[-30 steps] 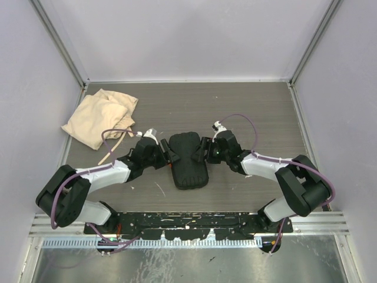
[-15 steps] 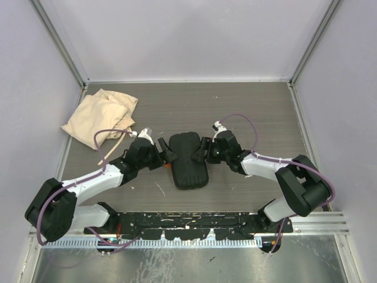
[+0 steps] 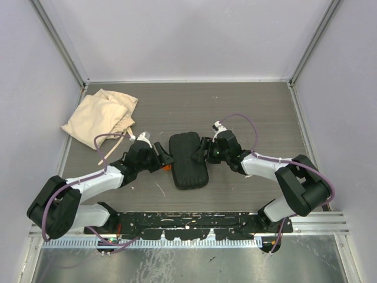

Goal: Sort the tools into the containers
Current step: Close the storage box at the center of the board.

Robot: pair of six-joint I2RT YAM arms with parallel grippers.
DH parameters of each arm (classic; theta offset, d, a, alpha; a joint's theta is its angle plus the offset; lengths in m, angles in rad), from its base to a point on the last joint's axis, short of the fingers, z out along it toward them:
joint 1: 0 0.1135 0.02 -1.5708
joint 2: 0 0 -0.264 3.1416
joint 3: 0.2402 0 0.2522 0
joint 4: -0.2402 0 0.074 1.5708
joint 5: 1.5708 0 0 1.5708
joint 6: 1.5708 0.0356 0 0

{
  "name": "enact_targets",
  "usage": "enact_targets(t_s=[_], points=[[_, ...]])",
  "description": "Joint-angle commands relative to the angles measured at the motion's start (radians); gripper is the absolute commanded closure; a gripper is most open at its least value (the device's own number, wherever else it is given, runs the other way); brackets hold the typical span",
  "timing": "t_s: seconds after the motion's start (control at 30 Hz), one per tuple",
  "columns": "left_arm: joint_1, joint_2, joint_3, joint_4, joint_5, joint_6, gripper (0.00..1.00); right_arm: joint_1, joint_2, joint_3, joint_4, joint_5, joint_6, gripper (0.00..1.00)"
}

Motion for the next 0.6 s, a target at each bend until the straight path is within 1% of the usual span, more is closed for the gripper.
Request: enact_targets(t_s=[0.0, 0.13, 0.2, 0.3, 0.33, 0.37, 0.4, 0.43, 0.47, 0.57], points=[[0.005, 0.005, -0.014, 0.042, -0.016, -0.008, 0.40, 0.002, 0.055, -0.063, -0.216, 0.042, -0.082, 0.28], [0.006, -0.033, -0.016, -0.003, -0.048, 0.001, 0.40, 0.002, 0.056, -0.064, -0.213, 0.042, -0.080, 0.28], [0.009, -0.060, -0.023, -0.028, -0.070, 0.004, 0.37, 0.001, 0.056, -0.062, -0.213, 0.042, -0.081, 0.28], [0.015, -0.098, -0.052, -0.038, -0.084, -0.001, 0.27, 0.002, 0.059, -0.060, -0.213, 0.040, -0.082, 0.28], [0.018, -0.105, -0.063, -0.027, -0.078, -0.003, 0.24, 0.002, 0.061, -0.059, -0.212, 0.039, -0.082, 0.27], [0.022, -0.109, -0.073, -0.010, -0.067, -0.006, 0.18, 0.002, 0.062, -0.058, -0.213, 0.038, -0.083, 0.27], [0.025, -0.112, -0.086, 0.014, -0.054, -0.010, 0.15, 0.001, 0.062, -0.058, -0.213, 0.038, -0.084, 0.27], [0.027, -0.115, -0.098, 0.038, -0.041, -0.016, 0.04, 0.002, 0.064, -0.058, -0.212, 0.036, -0.084, 0.27], [0.027, -0.117, -0.111, 0.069, -0.029, -0.021, 0.01, 0.002, 0.064, -0.059, -0.213, 0.034, -0.085, 0.27], [0.030, -0.102, -0.140, 0.166, 0.007, -0.035, 0.02, 0.001, 0.062, -0.060, -0.213, 0.034, -0.086, 0.27]])
